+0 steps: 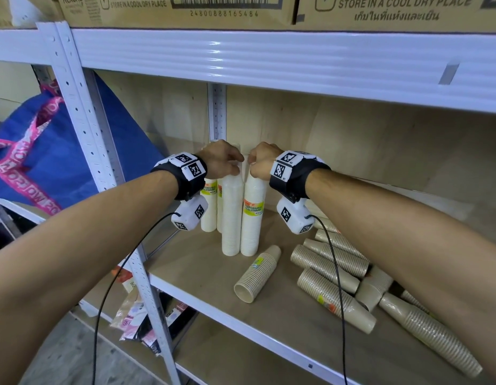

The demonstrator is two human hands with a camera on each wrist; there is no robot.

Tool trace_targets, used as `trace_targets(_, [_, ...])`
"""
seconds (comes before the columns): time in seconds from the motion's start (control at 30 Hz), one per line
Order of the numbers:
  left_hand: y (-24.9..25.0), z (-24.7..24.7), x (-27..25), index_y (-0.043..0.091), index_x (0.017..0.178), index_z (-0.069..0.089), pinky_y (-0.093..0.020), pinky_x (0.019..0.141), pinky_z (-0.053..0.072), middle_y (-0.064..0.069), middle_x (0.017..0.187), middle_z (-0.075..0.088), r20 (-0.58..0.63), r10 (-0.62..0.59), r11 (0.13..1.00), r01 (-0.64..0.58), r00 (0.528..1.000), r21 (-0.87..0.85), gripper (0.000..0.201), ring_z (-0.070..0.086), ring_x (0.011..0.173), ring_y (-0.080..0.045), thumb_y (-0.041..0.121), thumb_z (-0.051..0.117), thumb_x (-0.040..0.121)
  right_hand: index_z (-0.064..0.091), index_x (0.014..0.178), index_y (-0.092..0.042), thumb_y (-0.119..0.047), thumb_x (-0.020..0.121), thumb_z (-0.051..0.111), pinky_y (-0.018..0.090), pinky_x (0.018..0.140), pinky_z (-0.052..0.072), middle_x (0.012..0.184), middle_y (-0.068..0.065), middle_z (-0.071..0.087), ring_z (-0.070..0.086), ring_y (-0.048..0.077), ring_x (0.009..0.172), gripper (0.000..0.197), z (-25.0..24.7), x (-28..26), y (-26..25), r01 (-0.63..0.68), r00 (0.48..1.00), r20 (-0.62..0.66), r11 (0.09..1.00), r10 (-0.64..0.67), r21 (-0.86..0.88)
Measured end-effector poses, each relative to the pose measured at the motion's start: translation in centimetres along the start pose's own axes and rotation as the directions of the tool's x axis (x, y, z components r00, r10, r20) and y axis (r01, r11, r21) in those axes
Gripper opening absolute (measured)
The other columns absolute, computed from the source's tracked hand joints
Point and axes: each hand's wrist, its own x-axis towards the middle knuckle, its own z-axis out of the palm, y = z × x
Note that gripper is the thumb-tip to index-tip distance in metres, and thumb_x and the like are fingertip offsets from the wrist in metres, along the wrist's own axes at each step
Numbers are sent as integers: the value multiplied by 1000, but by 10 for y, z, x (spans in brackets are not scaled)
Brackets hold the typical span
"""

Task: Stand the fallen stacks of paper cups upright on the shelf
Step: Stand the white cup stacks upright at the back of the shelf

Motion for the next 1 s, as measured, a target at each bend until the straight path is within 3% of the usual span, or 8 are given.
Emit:
trace_targets(0.17, [-1, 3, 3, 18, 122, 67, -38, 89, 54, -5, 123, 63, -36, -37, 999, 37, 999, -6, 39, 60, 106, -23, 30, 71, 85, 65, 118, -7, -8, 89, 56, 26, 78, 46, 117, 11, 65, 57, 23, 92, 30, 0, -2, 0, -3, 1000, 6, 1000, 3, -1])
trace_targets(0.33, [1, 4, 3, 19, 112, 69, -33, 74, 54, -4, 107, 63, -79, -65, 998, 64, 995, -21, 33, 59, 79, -19, 34, 73, 83, 65, 117, -6, -8, 89, 56, 28, 81, 50, 116, 12, 65, 60, 24, 94, 30, -1, -5, -1, -3, 1000, 0, 1000, 3, 3])
trace_targets(0.4, [2, 3, 1, 20, 112, 69, -32, 75, 52, -4, 108, 63, -86, -64, 998, 64, 994, -7, 33, 58, 82, -18, 37, 72, 84, 65, 117, -6, -9, 89, 57, 27, 78, 48, 116, 12, 66, 61, 24, 94, 29, -2, -6, -1, -2, 1000, 0, 1000, 2, 8])
trace_targets(0.5, [2, 0, 1, 23, 124, 66, -30, 83, 46, -3, 122, 61, -31, -38, 998, 40, 999, 49, 41, 56, 101, -20, 42, 66, 87, 65, 118, -7, -9, 88, 57, 29, 86, 51, 117, 12, 65, 63, 27, 105, 31, -2, -7, -1, -4, 1000, -8, 1000, 5, 25])
trace_targets(0.6, [3, -4, -1, 22, 132, 61, -29, 91, 43, -2, 133, 57, 36, -17, 998, 15, 999, 53, 43, 54, 115, -21, 26, 64, 89, 64, 119, -5, -8, 89, 56, 30, 88, 51, 118, 13, 65, 63, 27, 107, 31, -1, -8, -1, -12, 1000, -5, 999, 12, 34])
trace_targets(0.7, [1, -6, 0, 18, 127, 65, -33, 86, 55, -5, 127, 61, 46, -11, 1000, 11, 999, -17, 39, 61, 102, -20, 17, 66, 88, 64, 120, -4, -7, 89, 56, 29, 87, 51, 120, 13, 65, 63, 27, 109, 33, -1, -8, -2, -10, 1000, -7, 999, 11, 43])
trace_targets(0.87, [1, -1, 1, 16, 118, 69, -37, 73, 61, -7, 112, 65, -15, -79, 996, 79, 997, -44, 38, 68, 80, -23, 32, 73, 84, 64, 122, -4, -6, 89, 58, 30, 91, 50, 122, 12, 64, 62, 26, 110, 34, -1, -9, -3, -26, 1000, -14, 999, 27, 40])
trace_targets(1.0, [2, 1, 1, 18, 116, 69, -35, 76, 58, -5, 116, 63, -59, -102, 995, 100, 993, -28, 38, 64, 84, -22, 35, 74, 83, 64, 123, -5, -5, 89, 58, 30, 93, 49, 124, 12, 63, 61, 25, 113, 35, -3, -10, -3, -23, 1000, -14, 999, 24, 41])
